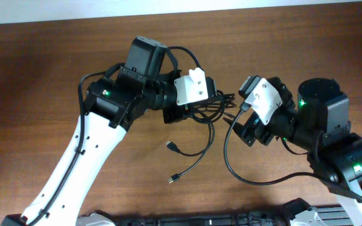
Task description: Untangle cables
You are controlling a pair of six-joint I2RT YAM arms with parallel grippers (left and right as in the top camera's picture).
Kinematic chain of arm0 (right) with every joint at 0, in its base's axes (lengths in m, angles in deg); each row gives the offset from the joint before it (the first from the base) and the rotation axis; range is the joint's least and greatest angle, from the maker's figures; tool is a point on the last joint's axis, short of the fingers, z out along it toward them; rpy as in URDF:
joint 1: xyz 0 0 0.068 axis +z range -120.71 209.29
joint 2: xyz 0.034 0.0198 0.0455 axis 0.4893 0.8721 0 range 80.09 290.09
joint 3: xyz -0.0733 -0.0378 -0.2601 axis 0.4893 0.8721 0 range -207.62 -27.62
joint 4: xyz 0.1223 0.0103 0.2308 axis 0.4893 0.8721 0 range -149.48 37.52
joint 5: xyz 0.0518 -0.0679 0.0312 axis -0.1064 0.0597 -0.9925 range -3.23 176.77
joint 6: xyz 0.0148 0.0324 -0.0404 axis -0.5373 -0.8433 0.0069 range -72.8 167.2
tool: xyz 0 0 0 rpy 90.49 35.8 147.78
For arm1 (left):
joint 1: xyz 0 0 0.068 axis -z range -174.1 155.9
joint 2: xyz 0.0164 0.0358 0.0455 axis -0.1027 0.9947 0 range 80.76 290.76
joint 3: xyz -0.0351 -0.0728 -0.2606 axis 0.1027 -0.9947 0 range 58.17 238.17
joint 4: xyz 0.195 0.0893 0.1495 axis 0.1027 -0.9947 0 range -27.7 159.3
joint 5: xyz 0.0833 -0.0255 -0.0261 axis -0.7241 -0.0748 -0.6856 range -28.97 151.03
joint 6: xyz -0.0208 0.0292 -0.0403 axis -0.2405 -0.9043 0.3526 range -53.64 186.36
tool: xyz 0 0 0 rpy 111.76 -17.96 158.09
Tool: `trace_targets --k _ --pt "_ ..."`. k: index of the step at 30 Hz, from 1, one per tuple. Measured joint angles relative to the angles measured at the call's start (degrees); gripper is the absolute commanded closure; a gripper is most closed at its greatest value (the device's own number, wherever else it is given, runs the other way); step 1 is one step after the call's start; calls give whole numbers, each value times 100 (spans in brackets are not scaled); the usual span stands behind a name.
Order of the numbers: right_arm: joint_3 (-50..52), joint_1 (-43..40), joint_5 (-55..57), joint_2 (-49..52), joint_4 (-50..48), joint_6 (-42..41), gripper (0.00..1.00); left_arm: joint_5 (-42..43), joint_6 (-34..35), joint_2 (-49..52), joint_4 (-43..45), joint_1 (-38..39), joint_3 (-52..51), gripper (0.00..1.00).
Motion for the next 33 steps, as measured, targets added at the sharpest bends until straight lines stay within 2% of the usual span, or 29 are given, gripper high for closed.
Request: trace_targets --k 4,6,10,13,16,28,29,30,33 --pt "0 0 -140 0 -35 105 6 2 -160 0 -4 15 0 100" --pt "0 0 -243 0 -37 170 9 0 -214 0 -4 63 0 100" --pt "0 0 -343 0 -37 251 28 15 -289 0 -4 264 0 100" --pt "0 0 -376 0 -39 332 71 33 -306 0 -7 387 0 100" --pt "0 2 -448 0 7 343 96 11 -306 0 7 424 0 100" --pt "-92 33 -520 0 205 365 96 -225 -271 -79 358 431 2 100" --pt "-111 24 -516 0 212 356 88 -256 -205 -81 479 448 2 100" --pt "-122 22 -516 0 227 356 71 -299 -114 -85 551 463 2 100" --pt "-118 22 -568 4 365 363 48 -356 92 -96 772 472 2 100"
